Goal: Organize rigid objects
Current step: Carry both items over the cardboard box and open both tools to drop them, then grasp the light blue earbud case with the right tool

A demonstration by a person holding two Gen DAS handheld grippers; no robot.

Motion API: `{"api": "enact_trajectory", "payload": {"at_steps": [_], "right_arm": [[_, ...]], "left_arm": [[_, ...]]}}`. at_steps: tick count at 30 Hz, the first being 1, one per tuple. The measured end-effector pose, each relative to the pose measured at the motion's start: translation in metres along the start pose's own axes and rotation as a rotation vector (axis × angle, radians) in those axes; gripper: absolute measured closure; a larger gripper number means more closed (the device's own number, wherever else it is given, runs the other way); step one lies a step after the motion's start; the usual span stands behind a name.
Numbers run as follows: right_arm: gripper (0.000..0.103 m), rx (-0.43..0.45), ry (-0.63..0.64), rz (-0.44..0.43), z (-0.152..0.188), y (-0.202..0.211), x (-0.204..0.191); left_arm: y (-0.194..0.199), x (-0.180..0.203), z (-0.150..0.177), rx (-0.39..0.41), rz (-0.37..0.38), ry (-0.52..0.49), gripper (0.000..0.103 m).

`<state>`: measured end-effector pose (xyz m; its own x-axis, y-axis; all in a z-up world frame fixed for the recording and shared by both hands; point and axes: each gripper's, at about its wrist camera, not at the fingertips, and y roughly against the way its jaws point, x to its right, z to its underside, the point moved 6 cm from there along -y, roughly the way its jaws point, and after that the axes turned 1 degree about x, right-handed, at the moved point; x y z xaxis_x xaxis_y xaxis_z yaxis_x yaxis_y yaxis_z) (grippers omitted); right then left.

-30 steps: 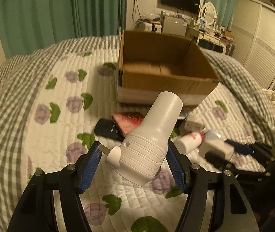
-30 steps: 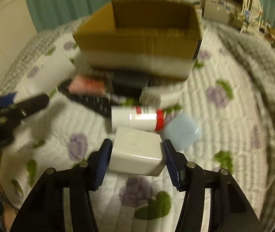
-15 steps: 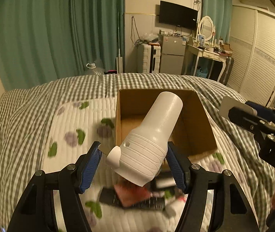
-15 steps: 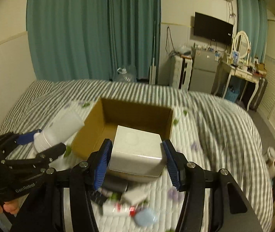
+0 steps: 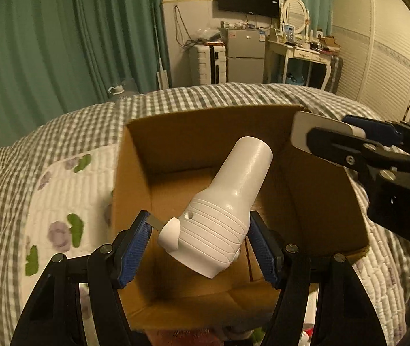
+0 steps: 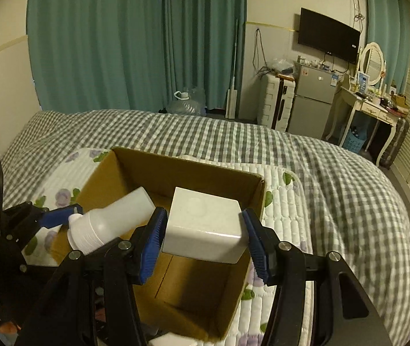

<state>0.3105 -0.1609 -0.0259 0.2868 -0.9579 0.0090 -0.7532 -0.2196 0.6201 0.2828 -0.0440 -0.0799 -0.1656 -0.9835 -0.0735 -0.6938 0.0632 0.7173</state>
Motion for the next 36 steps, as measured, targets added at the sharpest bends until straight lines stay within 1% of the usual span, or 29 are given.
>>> {"api": "enact_trajectory", "payload": {"at_steps": [2, 4, 6, 8, 9, 11, 15, 16, 17, 18, 19, 21, 22, 23, 26, 32, 36], "right_arm": [[0.049, 0.001, -0.010, -0.012, 0.003, -0.010, 0.003], [0.049, 0.005, -0.021, -0.013, 0.009, -0.014, 0.005], [0.049, 0.003, -0.035, -0.021, 0.012, -0.020, 0.009], [0.049, 0.003, -0.048, -0.029, 0.014, -0.023, 0.011], [0.049, 0.002, -0.053, -0.033, 0.015, -0.024, 0.011], [0.049, 0.004, -0.060, -0.038, 0.015, -0.023, 0.011], [0.049, 0.011, -0.059, -0.044, 0.013, -0.018, 0.009], [0.047, 0.014, -0.063, -0.048, 0.012, -0.016, 0.008], [0.042, 0.027, -0.067, -0.052, 0.010, -0.012, 0.007], [0.025, 0.033, -0.073, -0.048, 0.007, -0.008, 0.007], [0.016, 0.049, -0.087, -0.031, 0.003, -0.001, 0.009], [0.016, 0.073, -0.111, -0.016, -0.003, 0.018, 0.013], [0.016, 0.072, -0.114, -0.018, -0.006, 0.026, 0.013], [0.016, 0.074, -0.114, -0.012, -0.008, 0.038, 0.014], [0.015, 0.089, -0.100, 0.034, -0.012, 0.073, 0.016], [0.009, 0.106, -0.048, 0.055, -0.010, 0.142, 0.010], [0.007, 0.095, 0.016, 0.057, 0.002, 0.177, 0.003]], "left_arm": [[-0.004, 0.002, 0.000, 0.008, -0.012, -0.016, 0.034], [-0.006, 0.002, 0.000, 0.016, -0.027, -0.006, 0.033], [-0.007, 0.002, -0.002, 0.019, -0.006, 0.013, 0.030], [-0.002, 0.002, -0.003, 0.033, 0.014, 0.023, 0.013], [0.002, 0.002, -0.004, 0.047, 0.009, 0.024, 0.010], [0.009, 0.004, -0.007, 0.066, 0.006, 0.017, 0.009], [0.022, 0.001, -0.008, 0.068, -0.015, 0.010, 0.009], [0.027, 0.000, -0.008, 0.071, -0.022, 0.010, 0.009], [0.034, -0.002, -0.007, 0.077, -0.028, 0.013, 0.009], [0.039, -0.003, -0.007, 0.079, -0.030, 0.015, 0.009], [0.049, -0.005, -0.007, 0.087, -0.032, 0.020, 0.009], [0.068, -0.008, -0.006, 0.102, -0.037, 0.035, 0.007], [0.076, -0.008, -0.006, 0.110, -0.039, 0.041, 0.004], [0.089, -0.010, -0.006, 0.126, -0.039, 0.048, 0.003], [0.123, -0.012, -0.007, 0.160, -0.046, 0.058, 0.000], [0.184, -0.017, 0.000, 0.218, -0.061, 0.083, 0.000], [0.208, -0.017, 0.013, 0.236, -0.075, 0.088, 0.000]]}}
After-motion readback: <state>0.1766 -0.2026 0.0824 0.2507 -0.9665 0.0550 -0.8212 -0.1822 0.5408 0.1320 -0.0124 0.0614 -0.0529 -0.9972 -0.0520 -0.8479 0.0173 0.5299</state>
